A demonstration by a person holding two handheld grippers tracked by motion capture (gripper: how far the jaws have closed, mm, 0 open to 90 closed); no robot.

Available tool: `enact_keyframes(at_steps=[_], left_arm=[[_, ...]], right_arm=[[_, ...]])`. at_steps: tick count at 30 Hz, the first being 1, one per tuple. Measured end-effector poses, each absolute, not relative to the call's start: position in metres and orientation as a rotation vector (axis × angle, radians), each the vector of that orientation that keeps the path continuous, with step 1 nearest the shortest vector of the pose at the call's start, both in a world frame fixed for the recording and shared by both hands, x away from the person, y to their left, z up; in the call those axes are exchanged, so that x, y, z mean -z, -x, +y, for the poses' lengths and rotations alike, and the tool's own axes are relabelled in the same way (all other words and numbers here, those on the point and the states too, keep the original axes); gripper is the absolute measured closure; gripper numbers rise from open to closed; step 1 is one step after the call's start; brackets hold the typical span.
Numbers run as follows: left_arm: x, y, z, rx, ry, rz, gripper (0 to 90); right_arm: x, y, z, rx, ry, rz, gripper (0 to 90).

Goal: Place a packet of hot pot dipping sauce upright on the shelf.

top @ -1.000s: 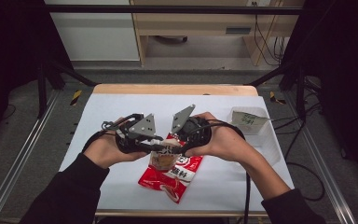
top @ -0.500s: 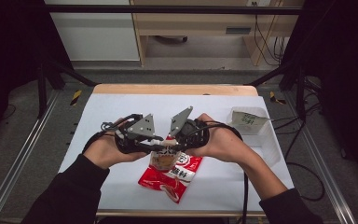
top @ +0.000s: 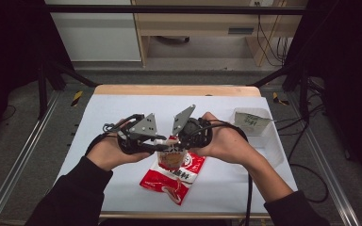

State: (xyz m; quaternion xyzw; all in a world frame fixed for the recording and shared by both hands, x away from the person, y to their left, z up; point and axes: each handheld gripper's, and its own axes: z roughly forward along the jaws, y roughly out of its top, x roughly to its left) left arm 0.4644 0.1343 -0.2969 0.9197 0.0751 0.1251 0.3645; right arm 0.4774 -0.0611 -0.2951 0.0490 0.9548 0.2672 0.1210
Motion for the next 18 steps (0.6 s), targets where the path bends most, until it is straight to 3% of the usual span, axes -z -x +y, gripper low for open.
enact_keyframes(at_steps=[6,13,14,18], left_arm=[[0.298,-0.462,0.136,-0.339,-2.285,0.225,39.1],[0.304,-0.459,0.137,-0.307,-2.277,0.215,23.9],[0.303,-0.458,0.141,-0.384,-2.295,0.269,22.6],[0.310,-0.455,0.144,-0.397,-2.305,0.285,15.9]], right_arm=[[0.288,-0.478,-0.066,-0.758,-0.158,2.777,87.9],[0.290,-0.480,-0.077,-0.740,-0.185,2.775,87.8],[0.290,-0.481,-0.079,-0.739,-0.181,2.774,87.8],[0.287,-0.483,-0.088,-0.734,-0.202,2.756,87.8]])
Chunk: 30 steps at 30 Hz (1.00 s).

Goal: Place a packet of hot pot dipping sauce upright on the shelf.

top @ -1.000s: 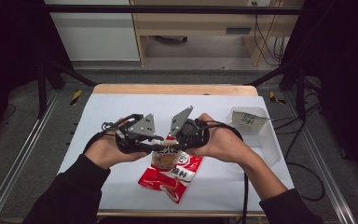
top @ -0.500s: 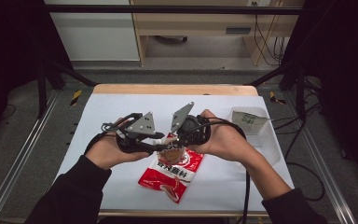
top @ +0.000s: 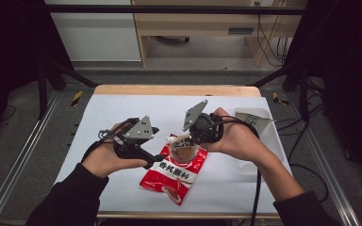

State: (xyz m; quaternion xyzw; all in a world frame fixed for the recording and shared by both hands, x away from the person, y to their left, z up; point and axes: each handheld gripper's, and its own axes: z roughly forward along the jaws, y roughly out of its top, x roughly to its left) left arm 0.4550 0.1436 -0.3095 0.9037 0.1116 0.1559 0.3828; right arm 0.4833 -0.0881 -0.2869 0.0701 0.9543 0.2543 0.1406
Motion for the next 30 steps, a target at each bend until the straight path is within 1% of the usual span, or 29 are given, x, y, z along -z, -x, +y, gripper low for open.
enact_keyframes(at_steps=[5,9,16,30], left_arm=[[0.320,-0.454,0.151,-0.399,-2.317,0.323,10.1],[0.327,-0.454,0.158,-0.401,-2.309,0.360,8.2],[0.340,-0.449,0.176,-0.397,-2.310,0.396,6.3],[0.377,-0.432,0.221,-0.422,-2.288,0.545,5.7]], right_arm=[[0.280,-0.487,-0.104,-0.749,-0.238,2.728,87.8],[0.279,-0.492,-0.116,-0.740,-0.266,2.719,87.8],[0.277,-0.505,-0.131,-0.721,-0.288,2.712,87.9],[0.266,-0.533,-0.158,-0.711,-0.328,2.651,88.0]])
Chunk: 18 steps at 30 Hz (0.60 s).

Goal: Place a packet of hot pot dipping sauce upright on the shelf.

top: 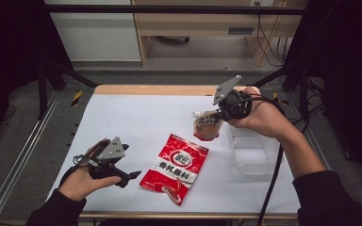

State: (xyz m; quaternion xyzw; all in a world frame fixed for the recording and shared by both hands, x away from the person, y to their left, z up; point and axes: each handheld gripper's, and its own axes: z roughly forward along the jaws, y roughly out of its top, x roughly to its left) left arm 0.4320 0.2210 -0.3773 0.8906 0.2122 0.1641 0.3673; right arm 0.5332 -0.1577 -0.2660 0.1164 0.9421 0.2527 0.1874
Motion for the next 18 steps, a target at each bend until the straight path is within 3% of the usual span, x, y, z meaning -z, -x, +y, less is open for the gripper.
enact_keyframes(at_steps=[18], left_arm=[[0.419,-0.418,0.262,-0.527,-2.223,0.704,5.6]], right_arm=[[0.259,-0.541,-0.184,-0.694,-0.376,2.599,88.0]])
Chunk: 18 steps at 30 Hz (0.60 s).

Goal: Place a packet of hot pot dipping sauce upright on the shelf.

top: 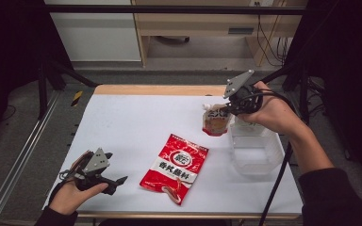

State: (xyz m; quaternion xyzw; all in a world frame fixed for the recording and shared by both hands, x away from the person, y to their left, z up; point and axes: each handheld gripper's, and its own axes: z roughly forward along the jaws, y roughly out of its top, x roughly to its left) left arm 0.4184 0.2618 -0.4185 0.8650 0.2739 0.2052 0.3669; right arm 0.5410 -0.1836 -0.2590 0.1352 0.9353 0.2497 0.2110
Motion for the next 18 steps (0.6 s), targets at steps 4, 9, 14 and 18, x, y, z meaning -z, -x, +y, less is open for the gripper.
enact_keyframes(at_steps=[4,9,14,18], left_arm=[[0.426,-0.419,0.268,-0.521,-2.197,0.735,5.6],[0.428,-0.418,0.270,-0.518,-2.193,0.740,5.6],[0.431,-0.418,0.269,-0.509,-2.197,0.739,5.6],[0.432,-0.418,0.268,-0.499,-2.206,0.734,5.6]], right_arm=[[0.261,-0.540,-0.192,-0.685,-0.395,2.591,88.0],[0.261,-0.539,-0.203,-0.677,-0.428,2.581,88.0],[0.264,-0.540,-0.214,-0.657,-0.462,2.574,88.0],[0.268,-0.541,-0.224,-0.646,-0.488,2.573,88.0]])
